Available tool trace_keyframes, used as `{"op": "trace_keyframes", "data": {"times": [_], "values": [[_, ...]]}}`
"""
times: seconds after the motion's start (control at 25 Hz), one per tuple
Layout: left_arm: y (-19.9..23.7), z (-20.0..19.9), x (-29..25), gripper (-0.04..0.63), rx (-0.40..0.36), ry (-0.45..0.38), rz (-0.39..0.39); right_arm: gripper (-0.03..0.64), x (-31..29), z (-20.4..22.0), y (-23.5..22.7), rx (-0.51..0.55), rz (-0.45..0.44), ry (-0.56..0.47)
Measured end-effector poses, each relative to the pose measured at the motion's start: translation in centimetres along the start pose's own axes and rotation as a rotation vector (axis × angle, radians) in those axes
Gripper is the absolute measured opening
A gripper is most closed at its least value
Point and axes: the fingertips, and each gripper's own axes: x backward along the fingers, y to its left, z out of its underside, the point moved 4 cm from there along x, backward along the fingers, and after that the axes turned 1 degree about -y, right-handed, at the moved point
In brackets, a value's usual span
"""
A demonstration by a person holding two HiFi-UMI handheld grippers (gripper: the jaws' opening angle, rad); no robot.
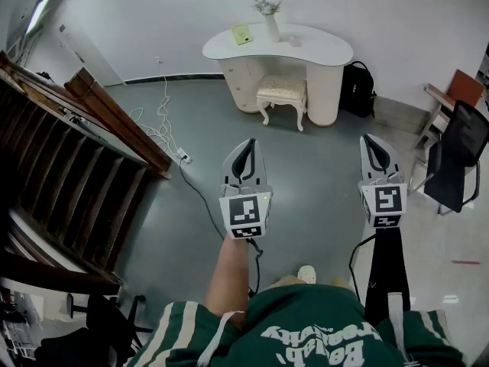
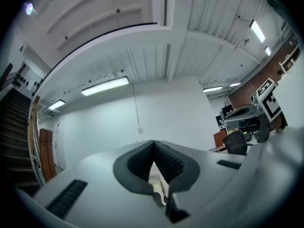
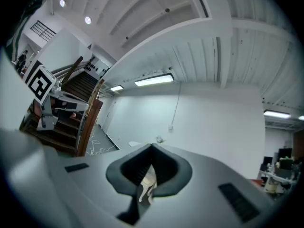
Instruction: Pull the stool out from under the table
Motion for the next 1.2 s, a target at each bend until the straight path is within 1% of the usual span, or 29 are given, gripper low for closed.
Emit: {"op": "trace_keyframes", "data": {"times": [0.16,0.36,0.48,0.64,0.72,0.76,0.8,0.84,0.88,0.96,1.0,1.04,1.08,1.12,1.2], "values": [[-2.1,-0.5,-1.3,-0.006,-0.040,0.004,0.018,0.003,-0.1,0.3,-1.3,0.011,-0.007,-0.018],[-2.9,-1.0,-2.1,-0.006,-0.068,-0.002,0.004,0.005,-0.8,0.5,-2.5,-0.002,-0.013,-0.031],[-3.1,-0.9,-2.4,-0.006,-0.075,0.011,0.005,0.005,-1.0,0.9,-2.8,-0.018,-0.022,-0.035],[-3.3,-0.6,-2.7,-0.006,-0.061,0.012,-0.007,0.005,-1.4,1.8,-3.4,0.001,0.031,-0.008],[-3.4,-0.4,-2.6,-0.006,-0.045,0.010,0.013,0.006,-1.4,2.2,-3.4,-0.005,0.031,0.004],[-3.5,-0.3,-2.5,0.004,-0.040,0.010,0.031,0.032,-1.4,2.3,-3.3,-0.014,0.020,0.010],[-3.6,-0.3,-2.4,0.109,-0.036,0.011,0.047,0.091,-1.5,2.5,-3.1,-0.025,0.004,0.015],[-3.7,-0.3,-2.4,0.168,-0.034,0.010,0.058,0.149,-1.6,2.6,-3.0,-0.039,-0.014,0.018],[-3.8,-0.4,-2.3,0.188,-0.032,0.007,0.067,0.198,-1.6,2.6,-2.8,-0.056,-0.035,0.017],[-4.1,-0.7,-2.2,0.265,-0.020,-0.010,0.100,0.330,-1.8,2.6,-2.2,-0.099,-0.081,0.001],[-4.2,-1.1,-2.1,0.309,-0.002,-0.030,0.124,0.433,-1.9,2.5,-2.0,-0.125,-0.100,-0.014],[-4.4,-1.4,-2.0,0.355,0.021,-0.054,0.146,0.523,-2.0,2.3,-1.7,-0.151,-0.115,-0.032],[-4.4,-1.7,-1.8,0.401,0.042,-0.075,0.160,0.563,-2.1,2.1,-1.5,-0.173,-0.128,-0.049],[-4.3,-1.9,-1.7,0.420,0.059,-0.087,0.165,0.587,-2.1,1.9,-1.3,-0.191,-0.139,-0.065],[-4.3,-1.9,-1.7,0.434,0.075,-0.084,0.171,0.598,-2.2,1.8,-1.0,-0.214,-0.165,-0.078]]}}
